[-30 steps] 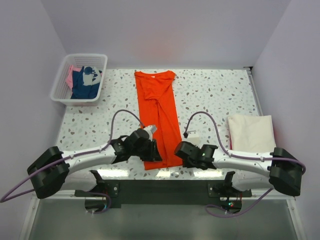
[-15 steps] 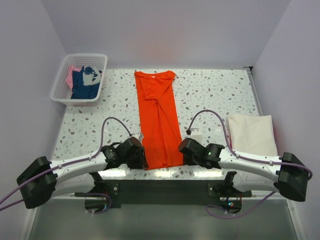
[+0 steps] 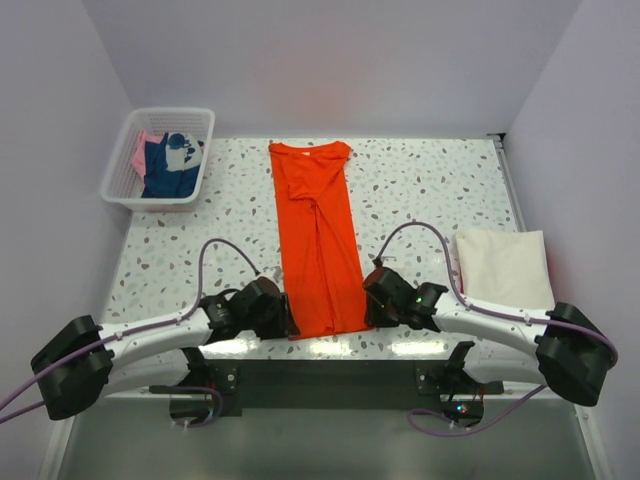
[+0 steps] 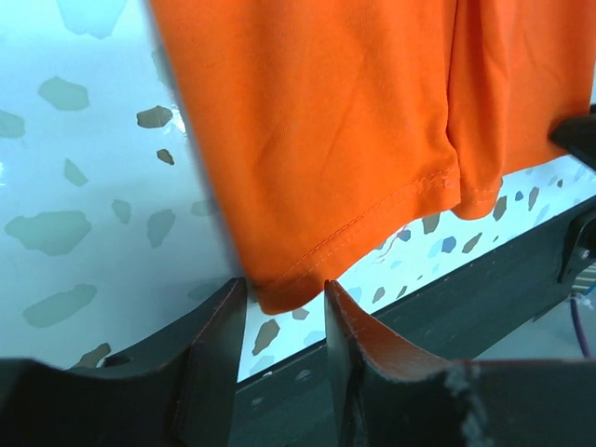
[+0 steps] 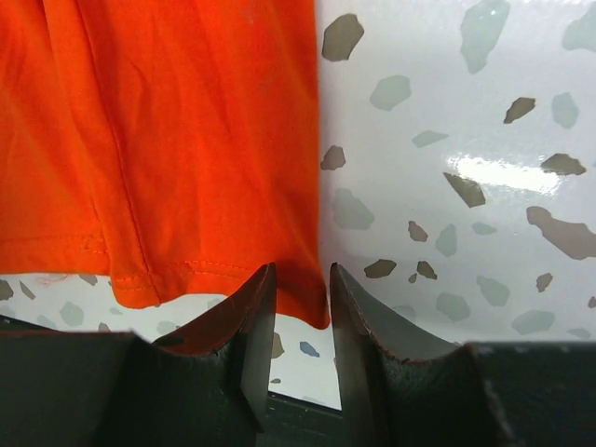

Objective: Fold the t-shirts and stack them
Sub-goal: Fold the tshirt

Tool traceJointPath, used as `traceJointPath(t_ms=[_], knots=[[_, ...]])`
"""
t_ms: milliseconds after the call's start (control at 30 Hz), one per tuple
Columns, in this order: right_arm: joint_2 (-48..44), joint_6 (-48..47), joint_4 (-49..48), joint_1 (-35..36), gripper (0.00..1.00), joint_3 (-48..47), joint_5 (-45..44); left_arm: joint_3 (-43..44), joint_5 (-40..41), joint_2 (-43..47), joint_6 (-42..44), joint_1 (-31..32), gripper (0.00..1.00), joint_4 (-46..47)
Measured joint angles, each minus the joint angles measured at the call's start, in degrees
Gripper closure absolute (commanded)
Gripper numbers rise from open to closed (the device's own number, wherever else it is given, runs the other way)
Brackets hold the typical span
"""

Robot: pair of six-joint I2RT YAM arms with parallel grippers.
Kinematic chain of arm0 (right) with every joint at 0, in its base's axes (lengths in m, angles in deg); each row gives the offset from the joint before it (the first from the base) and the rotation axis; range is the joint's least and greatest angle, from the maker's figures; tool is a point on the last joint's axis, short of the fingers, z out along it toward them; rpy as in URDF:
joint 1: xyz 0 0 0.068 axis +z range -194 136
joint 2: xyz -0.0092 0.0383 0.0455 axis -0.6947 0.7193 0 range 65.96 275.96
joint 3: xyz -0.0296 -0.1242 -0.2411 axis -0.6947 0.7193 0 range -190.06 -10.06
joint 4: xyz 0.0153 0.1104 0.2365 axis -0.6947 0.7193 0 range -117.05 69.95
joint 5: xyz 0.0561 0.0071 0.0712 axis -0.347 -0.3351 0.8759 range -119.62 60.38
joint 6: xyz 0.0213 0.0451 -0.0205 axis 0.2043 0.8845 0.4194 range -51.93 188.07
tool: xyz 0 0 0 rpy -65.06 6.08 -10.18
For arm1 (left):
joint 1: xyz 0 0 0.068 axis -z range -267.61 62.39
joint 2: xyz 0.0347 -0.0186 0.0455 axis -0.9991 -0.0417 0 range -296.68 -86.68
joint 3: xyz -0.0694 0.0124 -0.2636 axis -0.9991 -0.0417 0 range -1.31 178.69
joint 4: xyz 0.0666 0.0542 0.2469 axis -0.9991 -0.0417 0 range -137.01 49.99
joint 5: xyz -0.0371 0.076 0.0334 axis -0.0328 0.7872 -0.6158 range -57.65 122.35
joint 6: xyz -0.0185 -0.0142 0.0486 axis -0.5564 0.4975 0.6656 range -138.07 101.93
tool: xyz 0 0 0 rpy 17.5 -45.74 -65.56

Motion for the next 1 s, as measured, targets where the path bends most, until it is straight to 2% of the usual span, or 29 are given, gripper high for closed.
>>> traceJointPath(t_ms=[267, 367, 433, 500, 533, 567, 633, 833, 1000], knots=[[1.1, 0.0, -2.5, 0.0, 0.68, 2.1, 2.6, 0.0, 0.2, -2.4, -2.2, 0.0, 0.65, 3.1], [2.0, 0.0, -4.4, -0.1, 0.68, 2.1, 3.8, 0.0, 0.3, -3.2, -2.7, 0.0, 0.73, 3.7], [2.4, 0.0, -5.6, -0.1, 0.70, 2.1, 4.3, 0.0, 0.3, -3.6, -2.8, 0.0, 0.85, 3.9], [2.7, 0.0, -6.2, -0.1, 0.80, 2.1, 4.5, 0.0, 0.4, -4.0, -2.7, 0.0, 0.97, 3.9], [2.8, -0.1, -6.3, -0.1, 0.84, 2.1, 4.7, 0.0, 0.4, -4.1, -2.7, 0.0, 1.00, 3.9], [2.9, -0.2, -6.3, -0.1, 0.94, 2.1, 4.9, 0.0, 0.4, -4.1, -2.5, 0.0, 1.00, 3.8], [3.0, -0.4, -6.3, -0.1, 1.00, 2.1, 5.4, 0.3, 0.4, -4.1, -2.3, 0.0, 1.00, 3.0], [0.9, -0.3, -3.9, 1.9, 1.00, 2.1, 5.4, 2.7, 0.1, -3.6, -0.2, 0.0, 1.00, -2.7], [-1.8, 2.1, -1.4, 9.4, 1.00, 2.1, 5.1, 3.1, -2.0, -0.9, 1.2, 0.3, 1.00, -8.0]])
